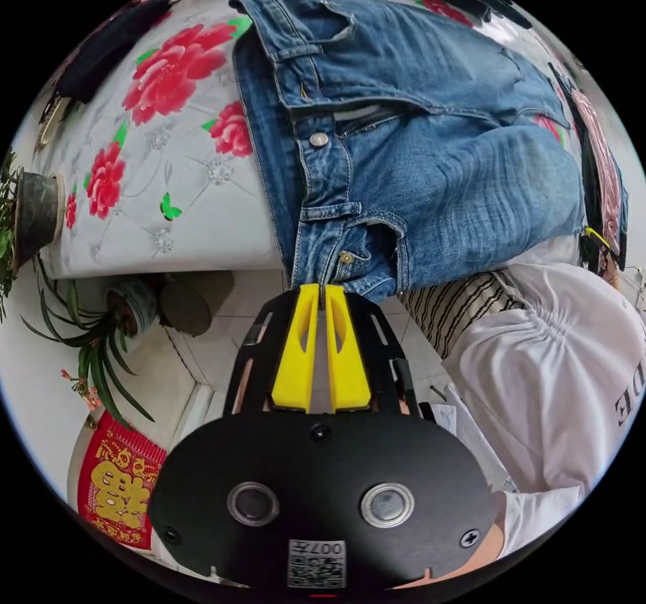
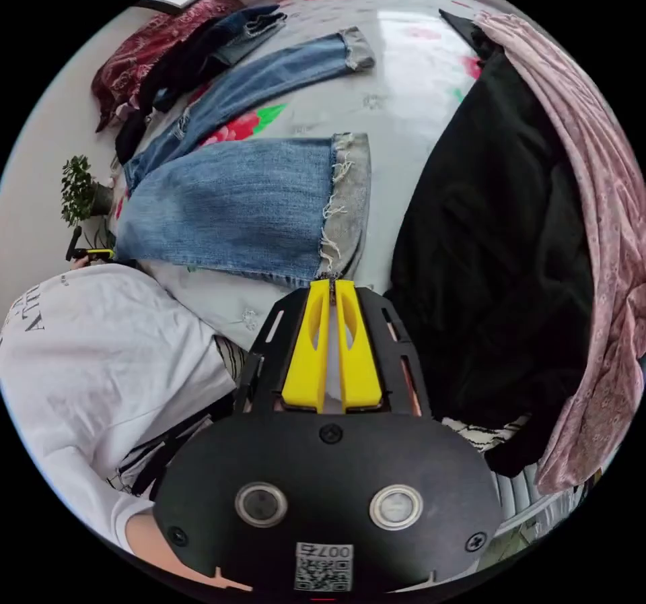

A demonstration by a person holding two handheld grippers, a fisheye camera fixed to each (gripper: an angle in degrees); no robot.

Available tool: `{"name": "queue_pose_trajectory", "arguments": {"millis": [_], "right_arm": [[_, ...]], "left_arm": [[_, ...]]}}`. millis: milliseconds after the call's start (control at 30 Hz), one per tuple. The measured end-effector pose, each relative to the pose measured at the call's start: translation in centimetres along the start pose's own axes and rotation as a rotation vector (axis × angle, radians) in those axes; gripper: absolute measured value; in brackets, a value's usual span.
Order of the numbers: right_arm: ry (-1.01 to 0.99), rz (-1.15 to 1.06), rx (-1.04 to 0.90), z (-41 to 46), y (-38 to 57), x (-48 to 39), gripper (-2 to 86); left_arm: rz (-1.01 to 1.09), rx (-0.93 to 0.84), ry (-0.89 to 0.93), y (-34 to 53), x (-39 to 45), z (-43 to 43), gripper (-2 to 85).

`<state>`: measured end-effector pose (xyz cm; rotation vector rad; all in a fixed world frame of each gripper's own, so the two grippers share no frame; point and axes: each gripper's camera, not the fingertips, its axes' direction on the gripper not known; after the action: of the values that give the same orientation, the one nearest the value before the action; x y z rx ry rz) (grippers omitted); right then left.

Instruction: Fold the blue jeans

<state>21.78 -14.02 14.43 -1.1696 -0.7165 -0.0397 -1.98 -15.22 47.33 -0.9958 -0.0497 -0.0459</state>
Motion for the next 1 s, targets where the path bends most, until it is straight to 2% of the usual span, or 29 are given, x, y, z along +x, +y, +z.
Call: {"name": "queue_pose_trajectory", "arguments": {"millis": [67,200,300,400,500,667,733,833,1000], "right_arm": [[0.02,0.004,0.004,0.9,0.6,-0.4,-0.1],[0.008,-0.011,0.166,-4.3,2.6,-0.9,0.0],[0.118,-0.019,0.106,-3.8,3.3,-1.6,0.4],[0.134,0.113,0.017,-1.0,3.2,-0.6,1.5],[0.161,0.188,0.136,-2.7,3.7,-1.2,2.4],[0.13,0.259,0.415,-7.5,2.3,-2.5,3.4],[0.063,0.254,0.479,-7.6,-1.4,-3.5,3.7],[0.005,0.214,0.47,-6.2,-8.4,-6.0,3.9],[0.117,0.091,0.366,-3.1,-20.8,-13.2,4.3]], "left_arm": [[0.006,0.0,-0.034,0.0,1.0,0.4,-0.5],[0.038,0.059,-0.057,1.0,2.2,-1.8,-0.3],[0.065,0.049,-0.04,1.2,3.2,-0.3,0.6],[0.02,0.039,0.008,1.4,3.4,2.0,3.0],[-0.01,0.081,0.049,3.2,2.6,1.4,4.6],[-0.111,0.09,-0.052,5.9,-1.0,-1.8,4.3],[-0.165,0.183,-0.033,4.7,-2.5,-3.9,4.6],[-0.173,0.357,0.073,0.4,-2.7,-6.3,5.6],[-0.104,0.438,0.062,-9.9,-0.6,-7.6,6.6]]}}
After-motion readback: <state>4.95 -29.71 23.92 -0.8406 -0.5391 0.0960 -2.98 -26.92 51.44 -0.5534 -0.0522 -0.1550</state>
